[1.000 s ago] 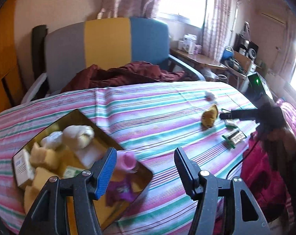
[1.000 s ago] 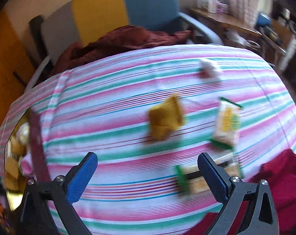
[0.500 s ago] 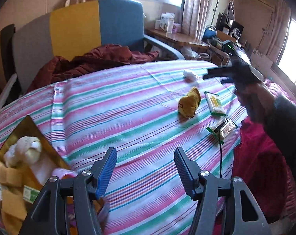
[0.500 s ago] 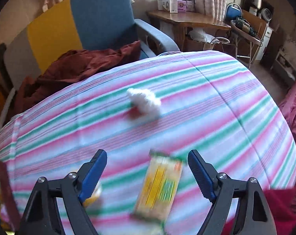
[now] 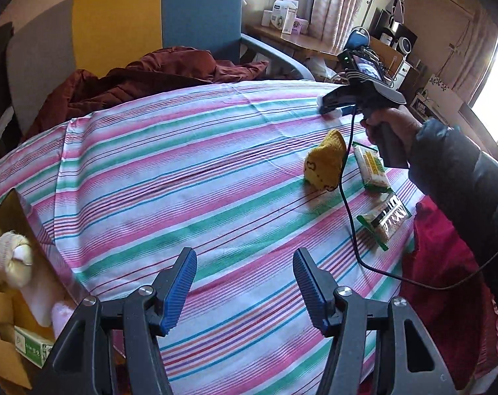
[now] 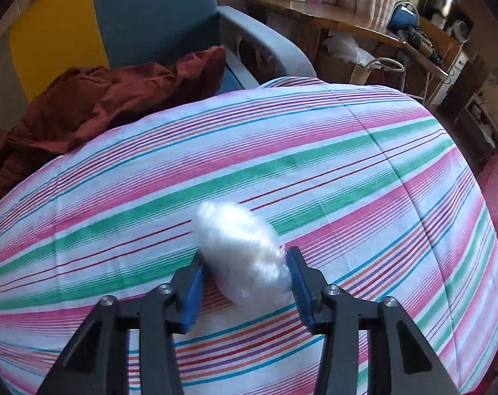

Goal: Organize objects
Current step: 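Grasp the yellow knit sock with the left tool while the right tool grasps the clear plastic bag, then carry the yellow sock to the gold tray with the left tool while the right tool carries the bag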

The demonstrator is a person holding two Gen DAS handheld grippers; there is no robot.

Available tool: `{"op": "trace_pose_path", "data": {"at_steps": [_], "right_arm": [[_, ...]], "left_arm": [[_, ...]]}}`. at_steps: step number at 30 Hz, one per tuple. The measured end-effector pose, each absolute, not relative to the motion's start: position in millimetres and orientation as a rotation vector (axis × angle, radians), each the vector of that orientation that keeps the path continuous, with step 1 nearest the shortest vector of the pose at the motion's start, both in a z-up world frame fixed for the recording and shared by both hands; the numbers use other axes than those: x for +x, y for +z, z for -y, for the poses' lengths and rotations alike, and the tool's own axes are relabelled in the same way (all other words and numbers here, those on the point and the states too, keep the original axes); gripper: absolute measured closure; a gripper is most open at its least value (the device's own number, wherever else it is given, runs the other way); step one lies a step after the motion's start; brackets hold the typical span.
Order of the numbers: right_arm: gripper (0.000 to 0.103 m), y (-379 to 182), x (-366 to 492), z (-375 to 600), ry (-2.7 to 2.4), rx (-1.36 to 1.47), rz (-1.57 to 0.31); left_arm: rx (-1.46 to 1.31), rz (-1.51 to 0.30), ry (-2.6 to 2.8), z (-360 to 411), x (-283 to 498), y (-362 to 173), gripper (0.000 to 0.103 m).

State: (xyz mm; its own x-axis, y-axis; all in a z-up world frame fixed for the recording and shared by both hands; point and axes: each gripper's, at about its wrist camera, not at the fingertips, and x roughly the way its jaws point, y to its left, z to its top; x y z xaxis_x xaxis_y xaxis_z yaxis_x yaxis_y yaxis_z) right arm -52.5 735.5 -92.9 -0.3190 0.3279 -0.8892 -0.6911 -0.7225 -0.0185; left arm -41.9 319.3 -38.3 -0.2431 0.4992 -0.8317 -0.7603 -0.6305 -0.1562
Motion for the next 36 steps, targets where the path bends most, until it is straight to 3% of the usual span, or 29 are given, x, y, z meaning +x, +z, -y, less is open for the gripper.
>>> {"op": "trace_pose_path", "data": {"at_steps": [14, 21, 24, 28, 30, 32, 33, 36], "right_arm": [[0.069, -39.1, 50.4, -643.9, 2.305, -1.217, -0.538], [0.069, -26.1, 69.4, -629.3, 2.365, -1.108, -0.544], [0.069, -30.9, 67.5, -630.3, 2.369, -1.129, -0.556], [0.069, -31.5, 64.7, -627.4, 2.386, -1.138, -0.548], [0.069, -31.1, 64.3, -625.9, 2.393, -1.141, -0.542], [0.069, -32.3, 63.7, -623.6, 2.395, -1.15, -0.524], [0.069, -34.3, 62.1, -622.1, 2.393, -1.162, -0.506], [0.069, -38.4, 58.5, -618.8, 2.401, -1.19, -0.478]], "left_arm": [[-1.196, -0.259, 1.899, -378.8, -59.0, -34.4, 0.042], [-1.161, -0.329, 1.804, -439.5, -58.1, -46.1, 0.041], [-1.116, -0.379, 1.779, -462.6, -52.3, -52.0, 0.032], [-1.121, -0.433, 1.75, -491.5, -54.6, -69.6, 0.031], [-1.172, -0.443, 1.726, -506.3, -62.5, -86.1, 0.034], [-1.223, -0.419, 1.7, -510.9, -67.9, -99.2, 0.054], [-1.237, -0.413, 1.692, -511.1, -69.0, -103.2, 0.059], [-1.191, -0.403, 1.697, -499.3, -63.1, -98.8, 0.064]]}}
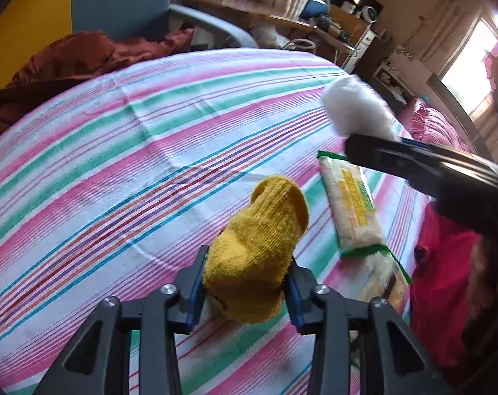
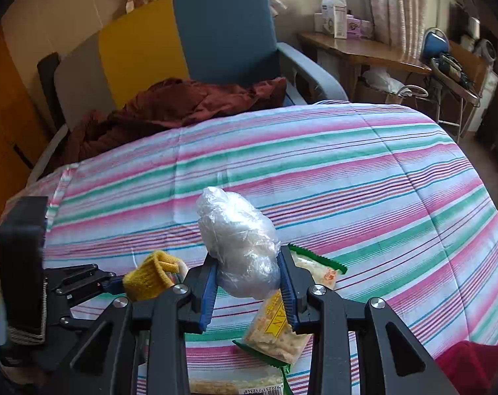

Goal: Organize objects
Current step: 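Carry the yellow sock to the gold tray with the left tool while the right tool carries the bag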

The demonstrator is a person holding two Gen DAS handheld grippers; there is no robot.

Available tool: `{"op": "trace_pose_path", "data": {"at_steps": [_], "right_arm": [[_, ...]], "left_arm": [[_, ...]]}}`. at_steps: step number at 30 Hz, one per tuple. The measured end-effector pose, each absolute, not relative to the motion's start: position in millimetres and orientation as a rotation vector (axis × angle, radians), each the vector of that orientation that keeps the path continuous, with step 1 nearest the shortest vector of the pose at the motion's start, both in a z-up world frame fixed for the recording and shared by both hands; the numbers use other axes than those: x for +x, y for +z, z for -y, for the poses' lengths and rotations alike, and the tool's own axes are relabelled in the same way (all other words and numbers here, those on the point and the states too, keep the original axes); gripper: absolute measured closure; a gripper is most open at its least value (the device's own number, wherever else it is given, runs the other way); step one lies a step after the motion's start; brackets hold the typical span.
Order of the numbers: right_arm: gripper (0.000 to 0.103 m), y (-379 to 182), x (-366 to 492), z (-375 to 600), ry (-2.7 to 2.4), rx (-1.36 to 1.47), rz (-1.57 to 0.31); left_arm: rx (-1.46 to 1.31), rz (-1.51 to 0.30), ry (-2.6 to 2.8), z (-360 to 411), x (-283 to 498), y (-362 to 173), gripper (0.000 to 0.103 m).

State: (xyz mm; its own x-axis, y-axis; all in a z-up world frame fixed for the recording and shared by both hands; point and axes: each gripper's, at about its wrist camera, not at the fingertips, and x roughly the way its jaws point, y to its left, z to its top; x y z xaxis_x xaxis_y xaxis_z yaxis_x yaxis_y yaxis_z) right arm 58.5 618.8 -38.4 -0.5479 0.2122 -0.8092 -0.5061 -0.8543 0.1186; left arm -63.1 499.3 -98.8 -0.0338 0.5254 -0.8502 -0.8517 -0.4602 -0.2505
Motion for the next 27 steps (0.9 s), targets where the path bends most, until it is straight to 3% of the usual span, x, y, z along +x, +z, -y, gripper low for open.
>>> {"op": "trace_pose_path", "data": {"at_steps": [18, 27], "right_arm": [[0.069, -63.4, 28.8, -563.6, 2.522, -1.402, -0.359], [0.069, -46.8, 14.3, -524.4, 2.556, -1.429, -0.311]], "left_arm": [[-1.027, -0.361, 2.065, -367.2, -48.8, -20.9, 0.065], [-0.969, -0.306, 2.15, -317.5, -41.3, 6.4, 0.065]]}}
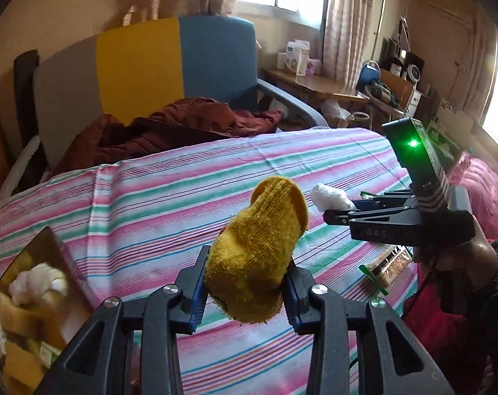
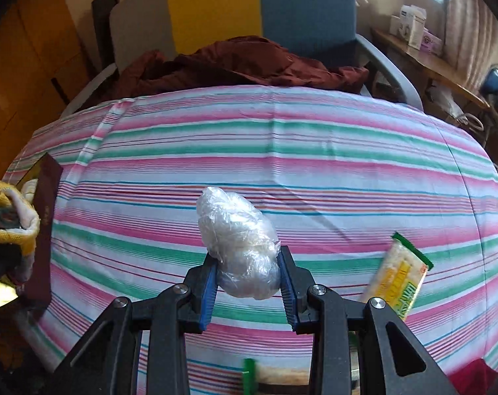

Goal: Organize objects
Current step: 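Carry the yellow sock to the gold tray with the left tool while the right tool carries the bag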

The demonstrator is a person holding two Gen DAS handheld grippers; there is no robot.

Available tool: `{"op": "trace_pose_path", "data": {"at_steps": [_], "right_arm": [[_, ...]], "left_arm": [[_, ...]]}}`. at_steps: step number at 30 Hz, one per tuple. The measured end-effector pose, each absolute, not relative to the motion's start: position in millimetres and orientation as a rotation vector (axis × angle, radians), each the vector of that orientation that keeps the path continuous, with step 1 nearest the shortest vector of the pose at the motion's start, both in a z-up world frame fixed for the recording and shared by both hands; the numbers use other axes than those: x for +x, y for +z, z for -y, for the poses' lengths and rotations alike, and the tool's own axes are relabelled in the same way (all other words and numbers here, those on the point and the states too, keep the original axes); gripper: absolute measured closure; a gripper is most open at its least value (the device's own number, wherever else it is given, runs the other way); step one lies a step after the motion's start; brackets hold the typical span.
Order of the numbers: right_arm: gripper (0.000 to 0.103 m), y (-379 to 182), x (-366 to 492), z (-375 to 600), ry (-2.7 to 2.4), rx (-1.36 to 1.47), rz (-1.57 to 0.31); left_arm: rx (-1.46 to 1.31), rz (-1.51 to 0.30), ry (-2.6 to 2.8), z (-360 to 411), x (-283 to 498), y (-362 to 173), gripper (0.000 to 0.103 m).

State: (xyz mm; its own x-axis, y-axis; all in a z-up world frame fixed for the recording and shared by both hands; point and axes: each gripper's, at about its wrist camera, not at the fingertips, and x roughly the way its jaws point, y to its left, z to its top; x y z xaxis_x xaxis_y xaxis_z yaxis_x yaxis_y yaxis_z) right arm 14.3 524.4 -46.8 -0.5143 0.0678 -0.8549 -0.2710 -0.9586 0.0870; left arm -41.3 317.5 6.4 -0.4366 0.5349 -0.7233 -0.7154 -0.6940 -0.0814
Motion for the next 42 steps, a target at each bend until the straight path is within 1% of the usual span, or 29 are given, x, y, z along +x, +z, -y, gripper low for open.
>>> {"op": "trace_pose_path", "data": {"at_steps": [6, 15, 20, 27, 35, 42], "right_arm": [[0.069, -33.6, 5.9, -483.1, 2.616, -1.421, -0.277], [0.069, -17.3, 4.1, -425.9, 2.716, -1.402, -0.302], [0.069, -9.0, -2.7, -390.5, 2.792, -1.397, -0.338], [0.069, 0.8, -21.5, -323.0, 2.93, -1.428, -0.344], [0.068, 9.8, -44.7, -231.9, 3.092, -1.507, -0.226], [0.068, -0.2, -55.4, -191.7, 3.117, -1.592, -0.166]], "left_arm": [[-0.96, -0.27, 2.179, -286.1, -34.6, 12.1, 0.065], [-0.961, -0.192, 2.215, -238.7, -27.9, 18.1, 0.065], [-0.978, -0.117, 2.271, -189.3, -31.2, 18.5, 0.065], [-1.06, -0.015, 2.418, -104.1, -38.4, 3.1, 0.065], [-1.135, 0.032, 2.533, -37.0, -29.9, -16.4, 0.065], [-1.18, 0.036, 2.56, -18.6, -18.2, -28.2, 0.065]]}}
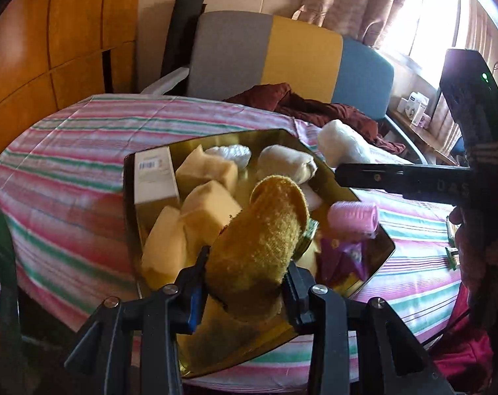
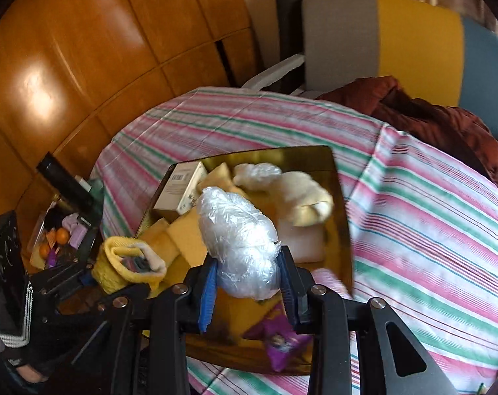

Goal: Organize objects
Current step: 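Carry the yellow sock to the gold tray with the left tool while the right tool carries the bag, then open the left tool to drop the sock in the tray while the right tool releases the bag, then withdraw both open tools from the gold tray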

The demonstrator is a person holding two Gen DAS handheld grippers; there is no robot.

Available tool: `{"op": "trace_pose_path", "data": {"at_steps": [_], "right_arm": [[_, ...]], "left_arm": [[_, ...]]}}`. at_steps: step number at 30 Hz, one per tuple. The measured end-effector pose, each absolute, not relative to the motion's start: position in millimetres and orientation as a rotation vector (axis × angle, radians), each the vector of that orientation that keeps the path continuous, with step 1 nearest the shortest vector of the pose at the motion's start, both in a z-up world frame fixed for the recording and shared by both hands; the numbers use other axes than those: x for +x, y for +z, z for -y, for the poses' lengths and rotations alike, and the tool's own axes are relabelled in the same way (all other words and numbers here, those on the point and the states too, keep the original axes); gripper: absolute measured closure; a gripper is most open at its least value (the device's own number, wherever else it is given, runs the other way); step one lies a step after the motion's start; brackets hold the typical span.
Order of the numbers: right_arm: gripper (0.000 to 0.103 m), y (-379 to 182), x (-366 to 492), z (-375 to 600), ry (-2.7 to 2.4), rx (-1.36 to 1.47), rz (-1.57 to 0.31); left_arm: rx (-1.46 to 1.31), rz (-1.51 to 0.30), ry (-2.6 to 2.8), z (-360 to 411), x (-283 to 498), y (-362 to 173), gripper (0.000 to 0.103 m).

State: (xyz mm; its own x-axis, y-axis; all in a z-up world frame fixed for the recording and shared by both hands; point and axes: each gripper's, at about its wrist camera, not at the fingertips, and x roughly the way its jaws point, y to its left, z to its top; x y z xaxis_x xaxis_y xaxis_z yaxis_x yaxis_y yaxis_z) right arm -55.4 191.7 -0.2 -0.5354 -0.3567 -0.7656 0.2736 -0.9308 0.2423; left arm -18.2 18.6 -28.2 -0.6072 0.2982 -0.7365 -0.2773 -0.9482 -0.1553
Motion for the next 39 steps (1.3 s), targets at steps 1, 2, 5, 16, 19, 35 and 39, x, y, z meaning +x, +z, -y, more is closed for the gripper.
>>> {"op": "trace_pose_path", "data": {"at_steps": [1, 2, 5, 16, 19, 35, 39], "right_arm": [[0.068, -2.0, -57.7, -188.9, -2.466, 1.272, 0.127], [0.068, -3.9, -58.8, -186.8, -2.461, 1.278, 0.124], [0.068, -7.9, -66.3, -180.7, -2.452, 1.301, 0.108], [0.068, -12.6, -95.2, -168.9, -2.459, 1.335, 0.123], [0.064, -14.1, -109.1, -165.9, -2.466, 1.349, 0.149], [0.031, -20.8, -91.1, -178.6, -2.533, 1.367, 0.19], [0.025, -15.9, -74.1, -173.8, -2.553, 1.329, 0.149]], "left_arm": [[-1.185, 0.038, 2.56, -16.8, -16.7, -29.3, 0.065], [-1.189, 0.042, 2.56, -16.5, -16.7, -29.9, 0.065], [-1.203, 0.049, 2.554, -14.5, -16.7, -33.1, 0.065], [-1.248, 0.064, 2.553, -4.9, -19.4, -42.0, 0.064], [-1.265, 0.054, 2.555, -2.7, -21.4, -45.4, 0.063], [-1.249, 0.094, 2.66, 18.3, -22.1, -32.7, 0.054], [-1.222, 0.088, 2.698, 19.9, -21.9, -23.6, 0.054]]}}
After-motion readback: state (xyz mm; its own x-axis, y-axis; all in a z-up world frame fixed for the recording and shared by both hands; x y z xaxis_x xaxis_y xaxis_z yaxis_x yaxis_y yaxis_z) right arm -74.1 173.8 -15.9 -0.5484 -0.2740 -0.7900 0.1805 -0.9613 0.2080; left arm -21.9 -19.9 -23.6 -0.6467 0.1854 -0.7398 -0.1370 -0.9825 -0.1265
